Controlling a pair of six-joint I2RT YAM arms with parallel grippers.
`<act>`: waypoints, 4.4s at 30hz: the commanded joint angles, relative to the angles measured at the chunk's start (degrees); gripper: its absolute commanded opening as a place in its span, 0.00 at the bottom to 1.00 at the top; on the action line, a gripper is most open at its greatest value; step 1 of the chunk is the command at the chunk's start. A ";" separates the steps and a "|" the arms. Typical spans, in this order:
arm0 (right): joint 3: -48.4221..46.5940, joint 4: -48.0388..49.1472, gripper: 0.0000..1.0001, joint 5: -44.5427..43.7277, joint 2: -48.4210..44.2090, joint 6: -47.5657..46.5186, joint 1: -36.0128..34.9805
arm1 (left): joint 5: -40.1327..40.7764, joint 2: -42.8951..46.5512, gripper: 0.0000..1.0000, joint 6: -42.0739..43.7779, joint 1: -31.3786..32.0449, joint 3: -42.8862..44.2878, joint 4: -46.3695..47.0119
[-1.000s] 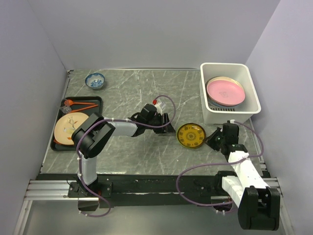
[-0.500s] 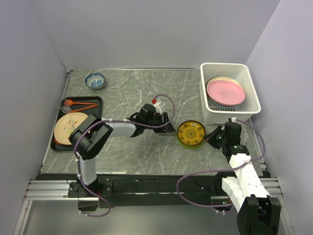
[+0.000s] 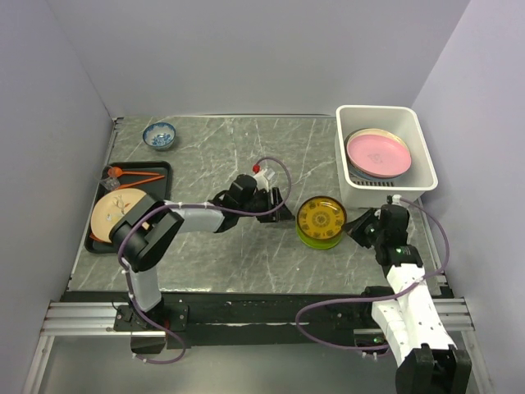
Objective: Place the plates into the plastic bin on the countertop
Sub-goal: Pick up the plate at the center of the board, then move the plate to the center of the board, then place the plate in the plastic bin.
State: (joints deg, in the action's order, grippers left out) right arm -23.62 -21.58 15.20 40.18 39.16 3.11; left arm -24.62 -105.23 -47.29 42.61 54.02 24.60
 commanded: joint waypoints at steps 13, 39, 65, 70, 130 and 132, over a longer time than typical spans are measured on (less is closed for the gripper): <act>-9.51 -1.53 0.00 -1.40 -0.28 -0.22 -0.48 | 7.49 9.43 0.73 5.36 -0.16 -0.67 -6.32; -21.73 -0.04 0.00 -1.75 4.12 0.83 4.79 | -5.69 -9.37 0.49 2.82 0.10 8.12 -0.61; -21.39 1.01 0.00 5.10 3.24 -0.57 13.58 | -0.43 -8.95 0.01 3.87 -0.07 7.86 -5.17; -21.65 2.07 0.00 5.63 3.15 -0.31 14.73 | 1.68 -4.73 0.01 6.85 -3.85 5.75 -10.71; -32.20 17.81 0.02 12.48 32.68 7.60 28.97 | 14.43 20.07 0.99 13.98 -9.04 -4.71 -24.34; -32.19 17.37 0.04 13.27 33.20 7.08 28.97 | 14.51 19.98 0.99 13.98 -8.95 -4.62 -24.34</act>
State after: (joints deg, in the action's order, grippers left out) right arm -52.97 -6.83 27.66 72.49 47.07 31.77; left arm -10.41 -86.28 -33.65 33.71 49.30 -0.73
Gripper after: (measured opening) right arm 0.053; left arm 0.993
